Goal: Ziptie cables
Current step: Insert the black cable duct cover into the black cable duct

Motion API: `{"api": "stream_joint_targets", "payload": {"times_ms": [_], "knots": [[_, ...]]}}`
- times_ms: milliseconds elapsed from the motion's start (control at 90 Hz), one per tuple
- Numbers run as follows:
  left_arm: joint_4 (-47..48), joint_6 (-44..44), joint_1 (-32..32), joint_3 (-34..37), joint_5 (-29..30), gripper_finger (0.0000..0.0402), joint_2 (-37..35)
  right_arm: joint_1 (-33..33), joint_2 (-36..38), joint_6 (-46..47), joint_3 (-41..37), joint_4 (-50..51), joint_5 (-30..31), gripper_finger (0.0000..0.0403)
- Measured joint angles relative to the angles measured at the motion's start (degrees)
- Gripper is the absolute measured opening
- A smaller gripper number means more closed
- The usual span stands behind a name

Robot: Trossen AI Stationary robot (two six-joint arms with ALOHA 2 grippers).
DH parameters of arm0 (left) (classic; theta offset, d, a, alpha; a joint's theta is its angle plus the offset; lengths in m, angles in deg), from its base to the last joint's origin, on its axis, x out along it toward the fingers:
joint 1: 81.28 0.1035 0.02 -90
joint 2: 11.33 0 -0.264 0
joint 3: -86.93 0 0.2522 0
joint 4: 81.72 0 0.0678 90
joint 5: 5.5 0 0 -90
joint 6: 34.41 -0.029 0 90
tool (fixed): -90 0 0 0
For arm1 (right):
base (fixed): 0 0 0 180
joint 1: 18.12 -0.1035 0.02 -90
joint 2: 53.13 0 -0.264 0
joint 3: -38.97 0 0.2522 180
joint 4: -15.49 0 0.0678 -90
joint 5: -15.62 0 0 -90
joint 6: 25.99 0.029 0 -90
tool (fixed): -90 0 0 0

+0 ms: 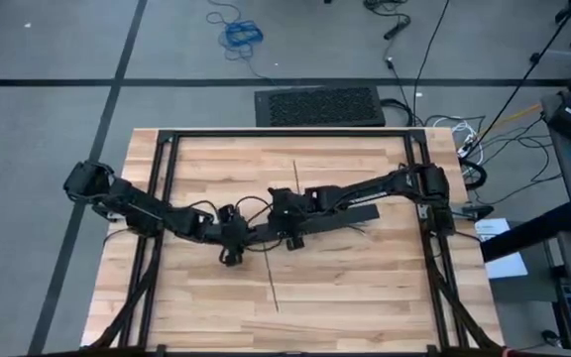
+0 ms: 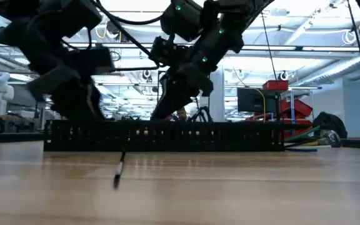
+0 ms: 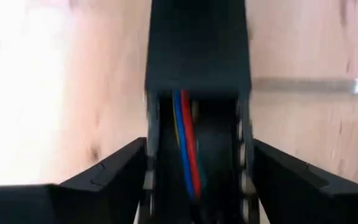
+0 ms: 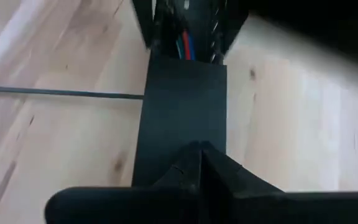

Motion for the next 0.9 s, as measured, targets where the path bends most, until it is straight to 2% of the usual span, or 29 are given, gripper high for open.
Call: {"api": "stream_joint_targets", "payload": {"times_ms": [89, 389, 567, 678, 778, 900], "knots": [[-2.3, -0.6, 0.5, -0.1, 0.0, 0.0267, 0.6, 0.0, -0.1, 0.0, -0.1, -0.6, 0.0, 0.0], [-1.6, 1.5, 0.7, -0.1, -1.2, 0.0267, 4.1, 0.0, -0.2, -0.2, -0.1, -0.8, 0.0, 0.0], [-2.5, 2.6, 0.6, -0.3, -1.0, 0.0236, 7.2, 0.1, -0.3, 0.4, -0.2, -1.8, -2.1, 0.0], [-4.3, 3.0, 0.6, -0.3, -0.9, 0.0224, 9.3, -0.1, -1.5, 0.6, -0.2, -6.0, -2.9, 0.0], [-5.7, 3.0, 0.5, -0.3, -0.8, 0.0225, 10.4, 0.0, -4.1, 1.7, -0.2, -11.1, -6.0, 0.0], [-6.0, 3.0, 0.5, -0.3, -0.8, 0.0225, 10.6, -0.3, -5.7, 1.6, 0.4, -15.3, -5.7, 0.0]]}}
